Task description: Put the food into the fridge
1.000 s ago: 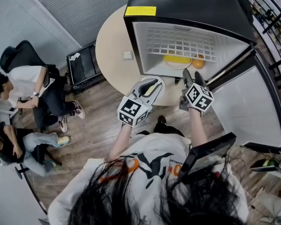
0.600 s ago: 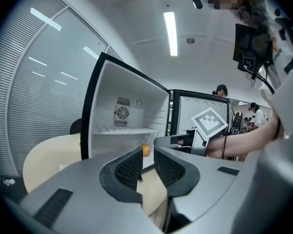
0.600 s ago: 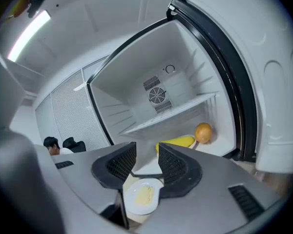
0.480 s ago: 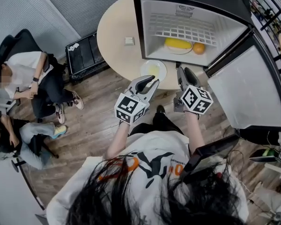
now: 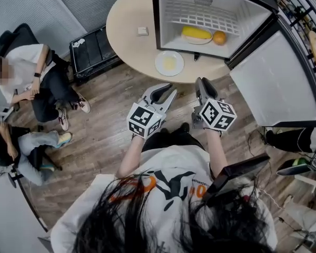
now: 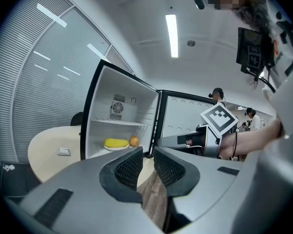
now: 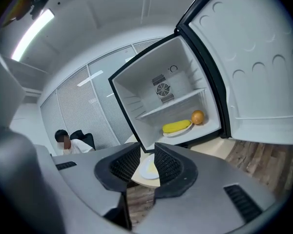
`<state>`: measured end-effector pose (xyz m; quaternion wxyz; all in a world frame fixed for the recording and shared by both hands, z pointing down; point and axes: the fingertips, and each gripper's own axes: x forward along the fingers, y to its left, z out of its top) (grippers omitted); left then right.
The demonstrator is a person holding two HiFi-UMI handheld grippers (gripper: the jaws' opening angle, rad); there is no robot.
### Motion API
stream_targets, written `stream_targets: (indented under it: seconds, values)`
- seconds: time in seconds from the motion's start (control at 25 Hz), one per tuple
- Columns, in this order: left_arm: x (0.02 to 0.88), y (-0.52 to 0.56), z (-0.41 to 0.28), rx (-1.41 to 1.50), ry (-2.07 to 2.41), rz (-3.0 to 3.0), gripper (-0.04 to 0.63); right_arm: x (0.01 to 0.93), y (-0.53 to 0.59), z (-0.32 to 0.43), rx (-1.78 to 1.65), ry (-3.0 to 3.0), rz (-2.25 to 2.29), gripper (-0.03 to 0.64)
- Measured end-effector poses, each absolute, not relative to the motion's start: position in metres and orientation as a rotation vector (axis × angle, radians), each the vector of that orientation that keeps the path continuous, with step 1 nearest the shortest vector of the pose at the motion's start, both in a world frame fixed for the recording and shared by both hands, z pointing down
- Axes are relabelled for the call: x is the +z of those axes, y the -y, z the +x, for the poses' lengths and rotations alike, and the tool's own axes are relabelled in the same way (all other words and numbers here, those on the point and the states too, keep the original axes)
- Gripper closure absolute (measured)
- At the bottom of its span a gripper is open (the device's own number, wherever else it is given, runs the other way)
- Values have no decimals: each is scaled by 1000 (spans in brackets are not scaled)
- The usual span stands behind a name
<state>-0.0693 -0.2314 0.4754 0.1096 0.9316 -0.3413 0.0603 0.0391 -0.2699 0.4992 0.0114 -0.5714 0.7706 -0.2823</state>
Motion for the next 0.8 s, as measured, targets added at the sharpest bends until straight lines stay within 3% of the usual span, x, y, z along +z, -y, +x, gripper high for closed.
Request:
stream_targets:
  seconds: [0.8]
  values:
    - [471,101,4,207,1029,2727,522,491,130,97,-887,-2456,-1690,541]
